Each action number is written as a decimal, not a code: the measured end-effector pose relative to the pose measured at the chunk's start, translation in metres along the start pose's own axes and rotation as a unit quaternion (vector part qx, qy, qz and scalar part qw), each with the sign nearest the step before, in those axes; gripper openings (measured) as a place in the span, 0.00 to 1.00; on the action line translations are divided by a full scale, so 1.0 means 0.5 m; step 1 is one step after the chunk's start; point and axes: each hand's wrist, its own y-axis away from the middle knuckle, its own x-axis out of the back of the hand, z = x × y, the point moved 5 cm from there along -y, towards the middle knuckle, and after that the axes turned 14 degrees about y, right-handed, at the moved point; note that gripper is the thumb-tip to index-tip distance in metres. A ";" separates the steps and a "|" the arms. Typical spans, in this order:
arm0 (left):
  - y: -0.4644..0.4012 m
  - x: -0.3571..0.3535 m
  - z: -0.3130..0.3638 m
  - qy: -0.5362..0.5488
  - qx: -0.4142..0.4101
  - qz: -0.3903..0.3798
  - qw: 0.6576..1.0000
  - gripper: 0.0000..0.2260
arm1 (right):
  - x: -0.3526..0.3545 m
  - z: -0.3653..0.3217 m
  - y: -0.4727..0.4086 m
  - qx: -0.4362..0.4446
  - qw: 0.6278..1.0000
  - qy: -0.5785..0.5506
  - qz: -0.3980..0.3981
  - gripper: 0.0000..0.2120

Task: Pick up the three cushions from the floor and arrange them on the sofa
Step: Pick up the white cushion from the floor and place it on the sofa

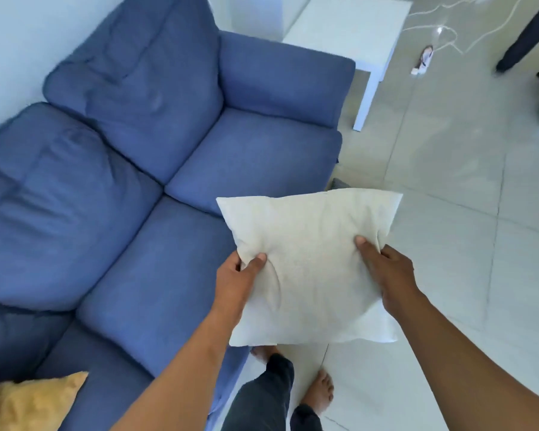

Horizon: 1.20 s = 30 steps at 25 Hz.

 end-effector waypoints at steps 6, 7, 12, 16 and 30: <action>-0.021 0.220 0.070 0.085 -0.041 0.112 0.989 0.09 | -0.242 -0.178 0.018 0.067 0.989 0.095 -0.089 0.21; -0.028 0.257 0.078 0.098 -0.045 0.132 0.985 0.09 | -0.289 -0.202 0.019 0.079 0.984 0.113 -0.109 0.19; -0.046 0.419 0.108 0.119 -0.049 0.215 0.968 0.11 | -0.511 -0.293 0.030 0.116 0.960 0.180 -0.182 0.22; -0.059 0.541 0.116 0.123 -0.040 0.269 0.954 0.14 | -0.674 -0.331 0.056 0.130 0.936 0.213 -0.247 0.21; -0.174 0.780 0.126 0.146 0.009 0.468 0.871 0.12 | -1.160 -0.422 0.026 0.179 0.835 0.334 -0.398 0.04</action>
